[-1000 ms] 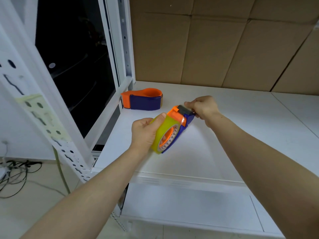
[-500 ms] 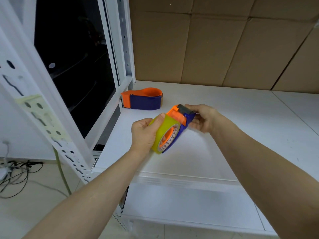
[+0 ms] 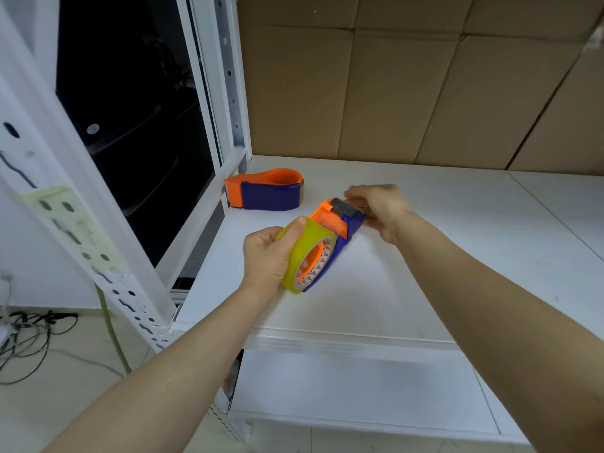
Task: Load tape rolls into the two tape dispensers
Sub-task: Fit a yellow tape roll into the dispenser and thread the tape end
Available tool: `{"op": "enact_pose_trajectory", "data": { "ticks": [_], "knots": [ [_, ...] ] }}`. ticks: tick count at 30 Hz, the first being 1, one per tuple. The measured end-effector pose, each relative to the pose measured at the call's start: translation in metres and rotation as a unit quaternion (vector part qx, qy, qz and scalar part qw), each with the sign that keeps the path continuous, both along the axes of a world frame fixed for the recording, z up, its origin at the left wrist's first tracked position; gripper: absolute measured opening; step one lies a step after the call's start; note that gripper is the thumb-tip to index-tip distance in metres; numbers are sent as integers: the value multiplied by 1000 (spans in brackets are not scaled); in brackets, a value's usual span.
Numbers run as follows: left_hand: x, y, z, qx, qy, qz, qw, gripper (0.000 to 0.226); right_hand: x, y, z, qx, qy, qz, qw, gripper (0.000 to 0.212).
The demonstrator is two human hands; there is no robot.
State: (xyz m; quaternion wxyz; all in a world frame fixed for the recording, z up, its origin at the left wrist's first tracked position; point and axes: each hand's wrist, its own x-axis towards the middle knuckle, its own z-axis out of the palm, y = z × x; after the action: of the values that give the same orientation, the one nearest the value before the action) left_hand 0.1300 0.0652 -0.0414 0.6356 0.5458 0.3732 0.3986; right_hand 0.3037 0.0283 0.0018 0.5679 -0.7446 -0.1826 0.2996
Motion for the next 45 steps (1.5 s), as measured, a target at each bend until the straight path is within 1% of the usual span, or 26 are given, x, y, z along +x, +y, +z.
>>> {"op": "enact_pose_trajectory", "data": {
  "ticks": [2, 4, 7, 8, 10, 12, 16, 19, 22, 24, 25, 27, 29, 30, 31, 33, 35, 39, 41, 43, 45],
  "knots": [
    [1, -1, 1, 0, 2, 5, 1000, 39, -6, 2, 0, -8, -1, 17, 1000, 13],
    [2, -3, 2, 0, 0, 8, 1000, 37, -8, 2, -5, -1, 59, 3, 998, 16],
    [4, -5, 4, 9, 11, 13, 1000, 33, -8, -2, -8, 43, 176, -13, 983, 16],
    [4, -5, 4, 8, 15, 15, 1000, 32, -9, -5, -9, 56, 203, -20, 977, 20],
    [5, -3, 4, 1, 17, 19, 1000, 31, -11, -8, -15, 83, 221, -46, 971, 29],
    [6, -3, 4, 1, 15, 26, 1000, 32, -13, -8, -24, 111, 216, -65, 968, 31],
    [7, -5, 4, 19, 24, 35, 999, 32, -14, -15, -34, 132, 220, -46, 965, 16],
    [8, -4, 4, 18, 28, 41, 999, 33, -11, -19, -32, 123, 189, -24, 974, 8],
    [8, -4, 4, 25, 28, 33, 999, 32, -12, -24, -31, 125, 191, 8, 973, 9],
    [8, -4, 4, 28, 29, 24, 999, 32, -11, -26, -30, 108, 201, 25, 973, 10],
    [8, -4, 4, 27, 30, 22, 999, 33, -9, -26, -28, 85, 187, 24, 978, 12],
    [8, -1, 4, 17, 30, 20, 999, 38, -3, -22, -24, 39, 101, 2, 994, 18],
    [8, 0, 3, 10, 26, 17, 999, 40, -1, -16, -18, 32, 30, -9, 999, 22],
    [8, 0, 3, 12, 25, 17, 999, 39, -3, -15, -16, 37, 26, -7, 999, 23],
    [8, -1, 2, 16, 27, 19, 999, 38, -4, -14, -14, 44, 43, -5, 998, 24],
    [8, -4, 3, 33, 34, 20, 999, 37, -8, -13, -15, 53, 94, -23, 994, 17],
    [9, -5, 4, 51, 46, 17, 998, 37, -9, -12, -16, 49, 115, -47, 991, 12],
    [8, -4, 2, 55, 48, 18, 997, 38, -8, -12, -17, 28, 81, -33, 996, 10],
    [7, -4, 0, 56, 48, 22, 997, 38, -9, -12, -17, 30, 79, -23, 996, 8],
    [5, -3, 0, 57, 40, 24, 997, 38, -11, -10, -19, 33, 100, -25, 994, 14],
    [5, -3, -1, 65, 38, 23, 997, 39, -13, -9, -21, 37, 100, -41, 993, 18]
  ]
}}
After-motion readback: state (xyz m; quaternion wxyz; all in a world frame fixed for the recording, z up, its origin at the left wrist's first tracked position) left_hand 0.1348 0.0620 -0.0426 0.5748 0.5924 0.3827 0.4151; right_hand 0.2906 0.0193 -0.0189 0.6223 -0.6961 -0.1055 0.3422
